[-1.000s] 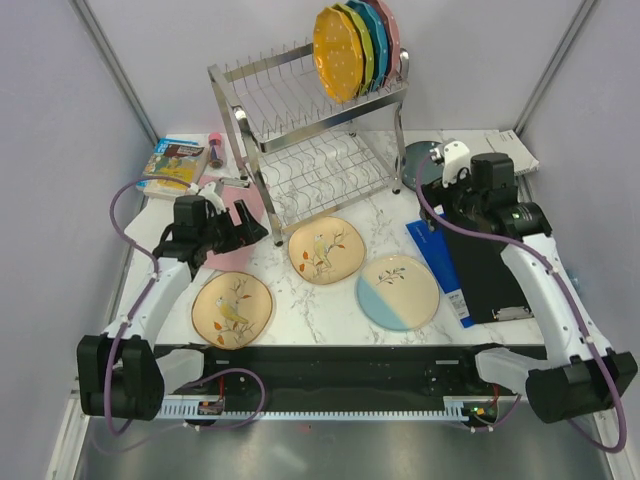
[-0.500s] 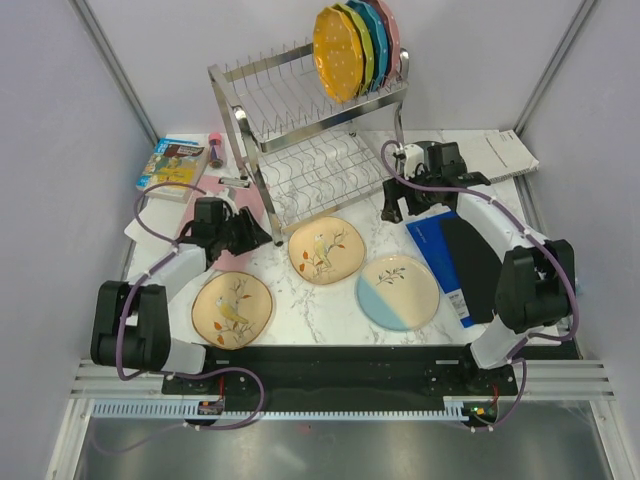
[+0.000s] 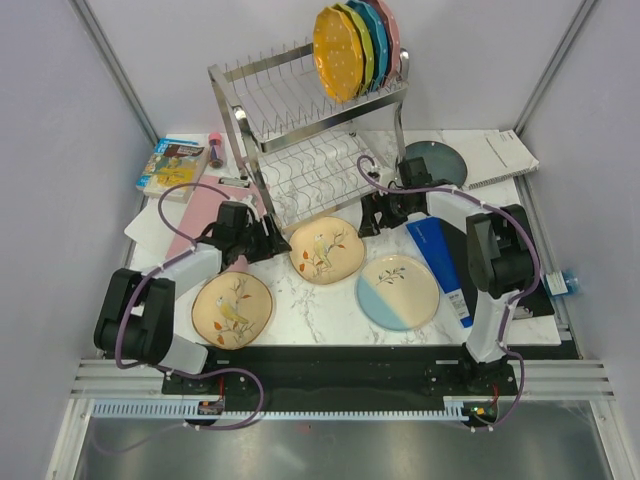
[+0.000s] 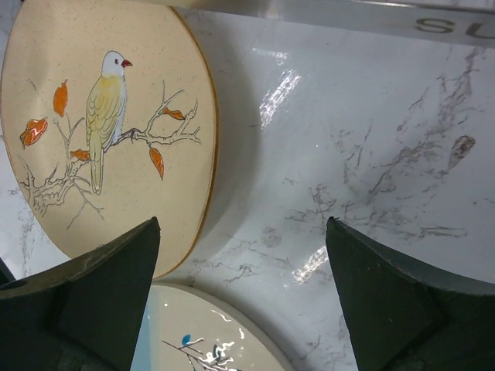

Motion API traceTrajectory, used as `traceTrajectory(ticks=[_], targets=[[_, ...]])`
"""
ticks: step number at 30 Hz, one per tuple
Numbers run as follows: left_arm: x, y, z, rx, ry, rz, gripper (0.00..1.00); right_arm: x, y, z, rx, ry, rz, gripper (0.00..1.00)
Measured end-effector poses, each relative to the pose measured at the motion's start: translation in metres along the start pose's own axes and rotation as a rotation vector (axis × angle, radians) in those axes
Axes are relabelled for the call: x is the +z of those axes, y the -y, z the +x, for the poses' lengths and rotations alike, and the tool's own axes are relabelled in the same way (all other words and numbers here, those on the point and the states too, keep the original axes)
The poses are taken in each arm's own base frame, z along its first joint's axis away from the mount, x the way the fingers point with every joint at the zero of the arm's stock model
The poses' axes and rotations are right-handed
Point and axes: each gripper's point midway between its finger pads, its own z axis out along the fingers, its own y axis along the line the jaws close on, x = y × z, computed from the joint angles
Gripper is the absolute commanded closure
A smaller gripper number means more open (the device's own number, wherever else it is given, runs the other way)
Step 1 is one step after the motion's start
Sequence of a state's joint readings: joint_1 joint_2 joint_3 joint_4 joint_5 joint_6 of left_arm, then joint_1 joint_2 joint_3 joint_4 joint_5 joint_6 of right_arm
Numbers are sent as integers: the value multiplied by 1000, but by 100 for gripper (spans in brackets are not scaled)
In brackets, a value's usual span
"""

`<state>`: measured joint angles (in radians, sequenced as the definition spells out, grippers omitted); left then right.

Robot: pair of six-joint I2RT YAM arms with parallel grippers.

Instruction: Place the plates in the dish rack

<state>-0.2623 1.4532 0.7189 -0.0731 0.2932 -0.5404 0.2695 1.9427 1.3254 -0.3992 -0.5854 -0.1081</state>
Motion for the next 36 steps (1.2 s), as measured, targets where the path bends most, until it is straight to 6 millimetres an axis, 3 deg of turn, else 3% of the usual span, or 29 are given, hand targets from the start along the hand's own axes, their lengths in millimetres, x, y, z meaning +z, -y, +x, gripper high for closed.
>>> traceTrajectory(ticks=[3, 10, 12, 15, 17, 21, 23, 28, 36], targets=[[6, 4, 10, 0, -26, -4, 28, 5, -2, 2, 4, -4, -23, 5], [26, 8, 34, -81, -80, -47, 34, 20, -4, 5, 28, -10, -86, 5], [28, 11, 35, -99, -73, -51, 48, 21, -7, 4, 28, -9, -104, 6], [33, 16, 44, -120, -86, -61, 56, 23, -12, 5, 27, -11, -131, 6], [34, 19, 47, -128, -86, -65, 69, 23, -16, 6, 27, -14, -148, 6], [35, 18, 52, -148, -89, -79, 83, 25, -23, 10, 24, -22, -174, 6], [34, 19, 52, -156, -86, -78, 98, 25, -25, 11, 20, -24, -186, 6], [27, 32, 43, -166, -67, -3, 98, 25, -28, 13, 17, -31, -203, 6], [18, 26, 62, -131, -106, 71, 98, 26, -41, 17, 44, -61, -296, 7]])
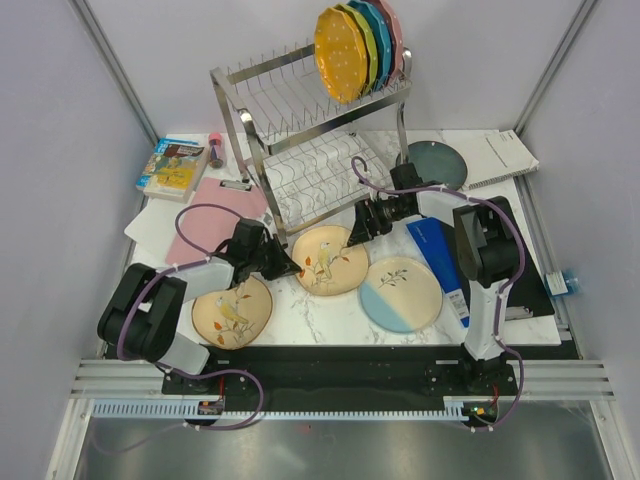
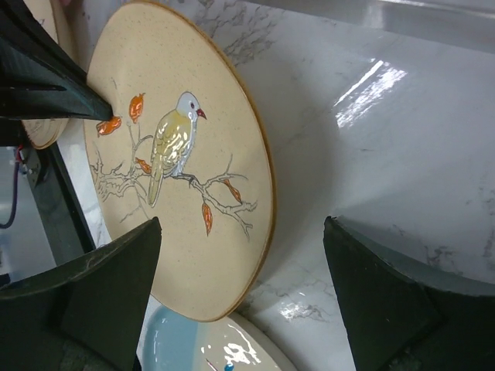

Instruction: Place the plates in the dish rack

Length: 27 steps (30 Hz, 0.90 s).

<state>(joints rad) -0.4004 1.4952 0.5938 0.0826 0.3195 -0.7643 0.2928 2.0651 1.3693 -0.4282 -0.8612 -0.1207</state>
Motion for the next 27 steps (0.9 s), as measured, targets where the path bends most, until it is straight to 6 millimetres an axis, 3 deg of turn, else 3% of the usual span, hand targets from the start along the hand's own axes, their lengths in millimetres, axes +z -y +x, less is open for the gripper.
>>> traceTrajectory(ticks=[8, 12, 14, 15, 17, 18, 20, 23, 24, 27], targets=[[1, 2, 5, 19, -25, 35, 98, 8, -20, 16, 8, -77, -158, 15], [4, 2, 3, 18, -31, 34, 98, 10, -25, 26, 2, -110, -187, 32], [4, 2, 2, 18, -35, 33, 98, 10, -21, 29, 1, -114, -190, 50], [5, 1, 2, 20, -37, 31, 98, 10, -18, 30, -3, -117, -183, 66], [5, 0, 2, 24, -41, 27, 98, 11, -11, 34, 3, -129, -171, 82], [5, 0, 2, 25, -44, 24, 98, 12, -7, 37, 11, -137, -159, 97], [4, 0, 3, 25, -53, 23, 98, 10, -7, 38, 56, -146, -163, 100], [2, 4, 3, 26, -64, 36, 76, 4, -9, 34, 113, -164, -136, 100], [2, 4, 3, 29, -65, 35, 57, 4, -9, 33, 118, -167, -129, 100], [2, 1, -2, 56, -46, 2, 31, 2, -13, 24, 98, -162, -117, 100]])
